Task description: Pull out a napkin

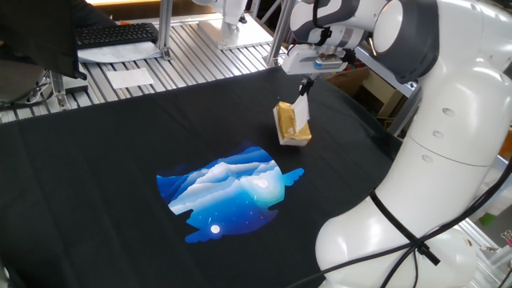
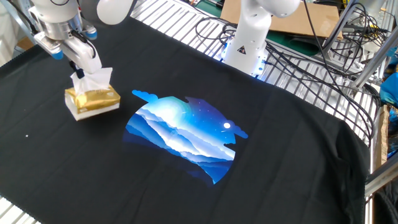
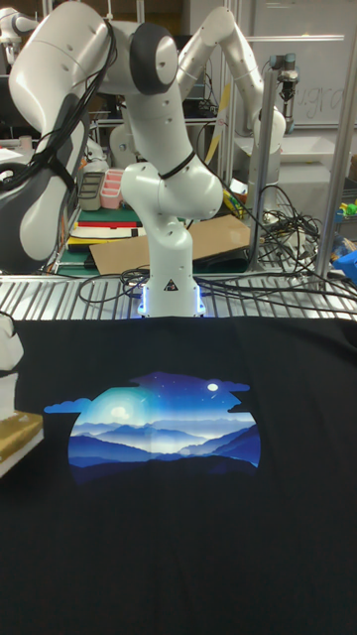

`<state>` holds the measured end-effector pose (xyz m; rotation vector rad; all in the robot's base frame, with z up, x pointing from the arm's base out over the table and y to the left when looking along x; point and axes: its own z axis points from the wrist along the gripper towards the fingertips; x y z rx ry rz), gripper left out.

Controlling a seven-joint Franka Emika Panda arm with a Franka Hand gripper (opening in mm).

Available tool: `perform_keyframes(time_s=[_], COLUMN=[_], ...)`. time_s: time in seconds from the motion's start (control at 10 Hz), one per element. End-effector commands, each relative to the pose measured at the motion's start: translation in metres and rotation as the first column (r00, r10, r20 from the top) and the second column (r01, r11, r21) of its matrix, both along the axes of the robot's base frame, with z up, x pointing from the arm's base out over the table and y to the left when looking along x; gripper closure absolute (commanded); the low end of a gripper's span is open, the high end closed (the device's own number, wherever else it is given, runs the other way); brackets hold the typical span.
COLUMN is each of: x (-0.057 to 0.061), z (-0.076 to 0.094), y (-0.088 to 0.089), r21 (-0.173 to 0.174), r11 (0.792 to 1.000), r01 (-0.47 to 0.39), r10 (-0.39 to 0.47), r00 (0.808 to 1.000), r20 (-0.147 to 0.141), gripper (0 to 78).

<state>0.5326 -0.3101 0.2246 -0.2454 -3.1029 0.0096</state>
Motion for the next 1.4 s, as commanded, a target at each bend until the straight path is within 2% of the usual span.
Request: perform_keyframes(time_s=[0.1,1.4], x=[-0.001,-0.007], z=[0.021,0.036], y=[-0.001,-0.003], r21=[-0.011,-0.013], r11=[1.0,1.0], r01=[-0.003,0.003], r10=[0.003,-0.003], r00=[1.0,1.0], r20=[-0.027,-0.028], gripper=[75.0,75.0])
